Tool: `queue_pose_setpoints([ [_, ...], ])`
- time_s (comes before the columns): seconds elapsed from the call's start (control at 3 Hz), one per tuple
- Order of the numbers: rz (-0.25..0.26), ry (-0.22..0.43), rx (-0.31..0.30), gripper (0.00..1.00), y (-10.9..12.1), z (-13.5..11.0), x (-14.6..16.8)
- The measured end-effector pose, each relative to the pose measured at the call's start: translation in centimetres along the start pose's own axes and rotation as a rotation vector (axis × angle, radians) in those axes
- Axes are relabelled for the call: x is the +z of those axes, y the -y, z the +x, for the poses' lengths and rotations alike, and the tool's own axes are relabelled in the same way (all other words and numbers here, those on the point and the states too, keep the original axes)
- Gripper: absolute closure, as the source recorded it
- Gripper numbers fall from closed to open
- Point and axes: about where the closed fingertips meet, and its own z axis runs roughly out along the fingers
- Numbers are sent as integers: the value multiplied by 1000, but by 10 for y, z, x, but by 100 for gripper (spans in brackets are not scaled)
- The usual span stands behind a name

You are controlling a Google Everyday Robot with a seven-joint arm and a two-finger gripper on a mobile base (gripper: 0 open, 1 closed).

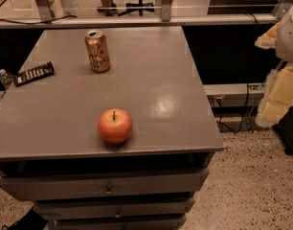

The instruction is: Pick apple

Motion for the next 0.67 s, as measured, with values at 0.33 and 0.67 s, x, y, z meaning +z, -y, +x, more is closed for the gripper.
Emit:
queue_pose_setpoints([
  [0.33,0,0,0,0,0,0,0],
  [0.67,-18,70,29,0,-13,-14,10],
])
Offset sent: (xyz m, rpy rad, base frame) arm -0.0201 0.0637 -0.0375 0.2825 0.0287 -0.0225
